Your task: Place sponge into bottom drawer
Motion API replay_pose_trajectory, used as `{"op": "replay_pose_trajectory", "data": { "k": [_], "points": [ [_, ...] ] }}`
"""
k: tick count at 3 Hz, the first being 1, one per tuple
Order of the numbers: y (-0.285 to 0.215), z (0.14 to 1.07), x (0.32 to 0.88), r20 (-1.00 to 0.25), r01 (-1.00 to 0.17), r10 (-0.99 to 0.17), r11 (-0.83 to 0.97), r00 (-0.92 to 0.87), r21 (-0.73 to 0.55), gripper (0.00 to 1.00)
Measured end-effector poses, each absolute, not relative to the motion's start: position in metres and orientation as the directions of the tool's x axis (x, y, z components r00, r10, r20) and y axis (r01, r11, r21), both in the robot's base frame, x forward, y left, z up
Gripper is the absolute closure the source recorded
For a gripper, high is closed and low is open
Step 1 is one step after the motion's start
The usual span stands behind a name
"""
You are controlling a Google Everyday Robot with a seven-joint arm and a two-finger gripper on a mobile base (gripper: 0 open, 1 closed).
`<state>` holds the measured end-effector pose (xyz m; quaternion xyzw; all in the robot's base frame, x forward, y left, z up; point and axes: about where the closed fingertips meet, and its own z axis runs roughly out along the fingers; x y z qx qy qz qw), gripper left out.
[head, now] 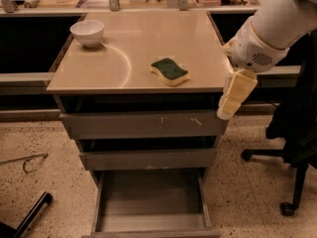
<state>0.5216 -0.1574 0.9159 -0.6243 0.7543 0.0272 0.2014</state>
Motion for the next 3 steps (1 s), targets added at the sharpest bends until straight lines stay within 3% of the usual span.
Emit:
{"op": "replay_pose_trajectory", "data": {
  "k": [2, 3],
  "points": [
    [-0.147, 0.915, 0.531, -0.372, -0.955, -0.922, 0.2, -0.108, -0.218, 0.0],
    [-0.12, 0.914, 0.564, -0.455, -0.957, -0.89, 0.161, -0.036, -0.239, 0.0]
  ]
}}
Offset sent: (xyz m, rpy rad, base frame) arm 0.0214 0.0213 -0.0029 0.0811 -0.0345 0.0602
